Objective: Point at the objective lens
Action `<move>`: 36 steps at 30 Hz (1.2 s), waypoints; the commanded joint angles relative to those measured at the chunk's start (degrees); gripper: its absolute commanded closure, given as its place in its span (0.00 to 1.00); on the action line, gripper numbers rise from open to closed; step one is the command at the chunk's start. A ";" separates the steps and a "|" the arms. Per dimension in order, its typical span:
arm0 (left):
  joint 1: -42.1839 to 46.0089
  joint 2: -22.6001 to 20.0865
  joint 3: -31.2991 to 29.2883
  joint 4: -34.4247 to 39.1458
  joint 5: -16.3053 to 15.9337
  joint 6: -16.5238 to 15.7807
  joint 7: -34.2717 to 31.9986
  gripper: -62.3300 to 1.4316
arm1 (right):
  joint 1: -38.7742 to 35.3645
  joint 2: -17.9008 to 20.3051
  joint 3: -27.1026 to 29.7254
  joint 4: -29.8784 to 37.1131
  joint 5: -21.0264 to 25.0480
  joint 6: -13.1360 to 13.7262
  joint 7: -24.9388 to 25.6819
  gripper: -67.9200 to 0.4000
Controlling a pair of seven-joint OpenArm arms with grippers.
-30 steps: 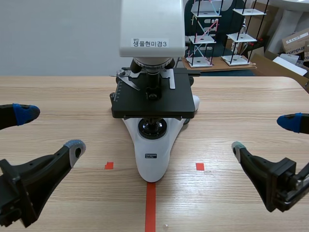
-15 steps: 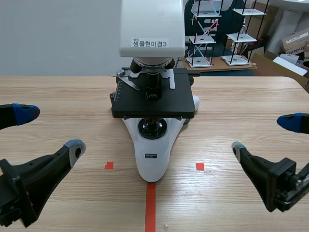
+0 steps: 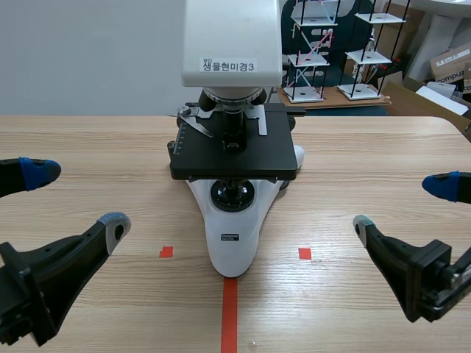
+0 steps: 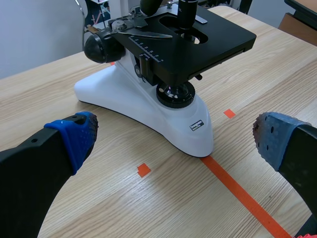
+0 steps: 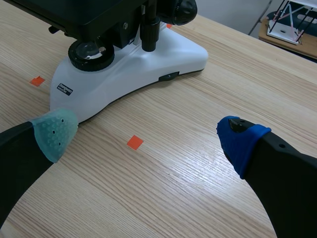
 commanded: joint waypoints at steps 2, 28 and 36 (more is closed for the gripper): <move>0.13 0.13 0.07 0.61 -0.52 -0.26 -0.79 0.00 | -0.09 0.28 0.63 0.48 0.44 -0.22 0.85 0.09; 0.13 0.13 0.07 0.61 -0.13 -0.92 -0.52 0.00 | 0.04 0.26 0.63 0.48 0.44 -0.22 0.85 0.16; 0.13 0.13 0.07 0.61 -0.15 -0.92 1.42 0.00 | 0.04 0.26 0.63 0.48 0.44 -0.22 0.87 0.15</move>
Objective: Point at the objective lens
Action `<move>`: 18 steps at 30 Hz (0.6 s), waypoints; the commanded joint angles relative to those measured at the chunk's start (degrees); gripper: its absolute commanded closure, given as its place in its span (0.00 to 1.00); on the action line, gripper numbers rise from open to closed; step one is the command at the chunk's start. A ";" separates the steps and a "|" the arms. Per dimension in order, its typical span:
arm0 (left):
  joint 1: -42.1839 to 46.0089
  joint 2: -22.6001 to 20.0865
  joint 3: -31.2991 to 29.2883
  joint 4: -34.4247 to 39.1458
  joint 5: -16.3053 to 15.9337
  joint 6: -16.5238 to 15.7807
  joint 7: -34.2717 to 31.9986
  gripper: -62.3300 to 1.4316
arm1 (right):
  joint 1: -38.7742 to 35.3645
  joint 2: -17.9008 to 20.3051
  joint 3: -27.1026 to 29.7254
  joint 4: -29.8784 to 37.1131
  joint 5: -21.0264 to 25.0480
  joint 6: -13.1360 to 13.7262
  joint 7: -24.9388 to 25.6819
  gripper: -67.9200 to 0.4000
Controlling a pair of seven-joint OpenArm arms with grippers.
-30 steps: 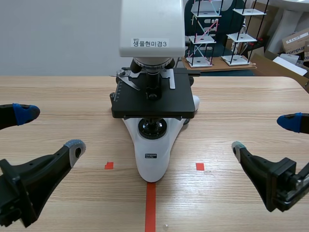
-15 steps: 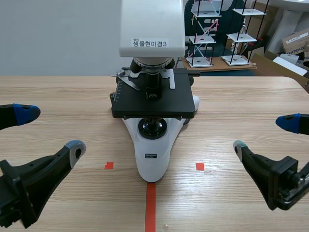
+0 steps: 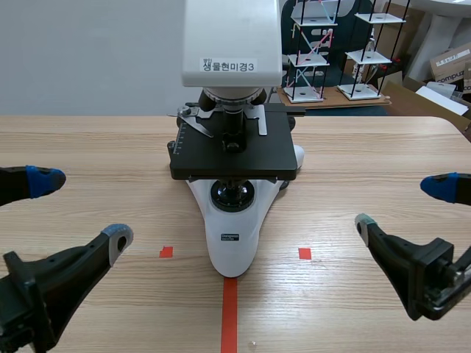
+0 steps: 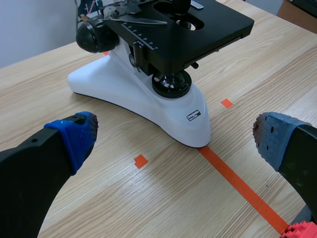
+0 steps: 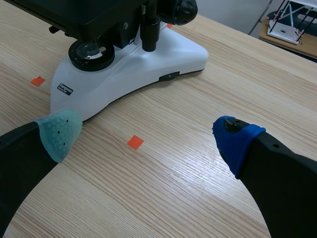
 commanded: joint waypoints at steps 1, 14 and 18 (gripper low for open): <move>0.15 0.13 0.07 0.63 -0.57 0.11 -1.22 0.00 | 0.04 0.26 0.63 0.48 0.44 -0.22 0.85 0.15; -0.63 -0.15 0.17 0.61 -0.61 -0.37 -7.67 0.00 | 0.04 0.04 0.63 0.48 0.39 -0.22 0.83 0.15; -4.13 -1.49 2.78 -0.81 -0.98 -1.03 -6.10 0.00 | 0.04 -0.20 0.63 0.48 0.42 -0.22 0.63 0.15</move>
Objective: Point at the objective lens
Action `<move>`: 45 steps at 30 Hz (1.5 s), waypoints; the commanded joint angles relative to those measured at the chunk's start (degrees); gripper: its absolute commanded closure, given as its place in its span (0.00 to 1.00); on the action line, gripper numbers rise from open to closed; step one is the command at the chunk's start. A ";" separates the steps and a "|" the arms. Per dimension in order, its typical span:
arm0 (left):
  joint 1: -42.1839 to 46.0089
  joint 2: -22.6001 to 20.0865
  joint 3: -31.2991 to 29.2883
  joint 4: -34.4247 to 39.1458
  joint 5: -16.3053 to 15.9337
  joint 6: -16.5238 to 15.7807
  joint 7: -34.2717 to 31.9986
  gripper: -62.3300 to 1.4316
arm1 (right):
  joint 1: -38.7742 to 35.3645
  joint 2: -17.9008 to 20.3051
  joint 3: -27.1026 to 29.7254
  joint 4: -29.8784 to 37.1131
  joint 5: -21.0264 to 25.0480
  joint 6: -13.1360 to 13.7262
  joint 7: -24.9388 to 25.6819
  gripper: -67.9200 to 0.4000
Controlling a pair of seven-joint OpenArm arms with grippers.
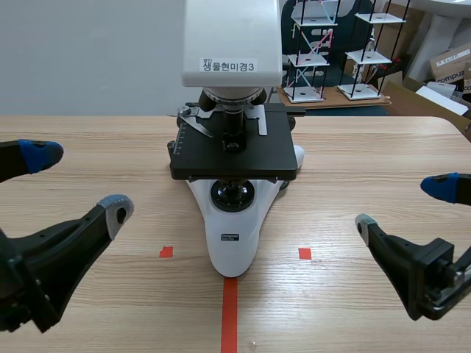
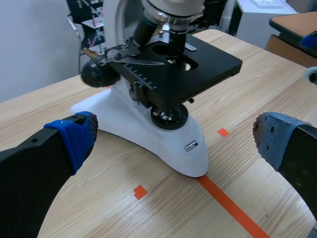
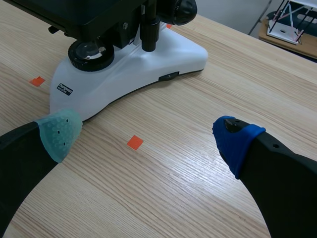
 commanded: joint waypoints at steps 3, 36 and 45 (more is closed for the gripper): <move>-5.35 -2.56 4.17 -3.30 -2.32 -0.31 0.48 0.00 | 0.07 -0.13 0.63 0.48 0.42 -0.39 0.66 0.15; -36.39 -3.08 25.88 -18.60 -3.72 -0.52 0.28 0.92 | 0.04 -0.13 0.63 0.48 0.42 -0.39 0.66 0.15; -36.39 -2.84 26.51 -18.62 -3.74 -0.50 0.26 0.92 | 0.04 -0.13 0.63 0.48 0.42 -0.39 0.63 0.15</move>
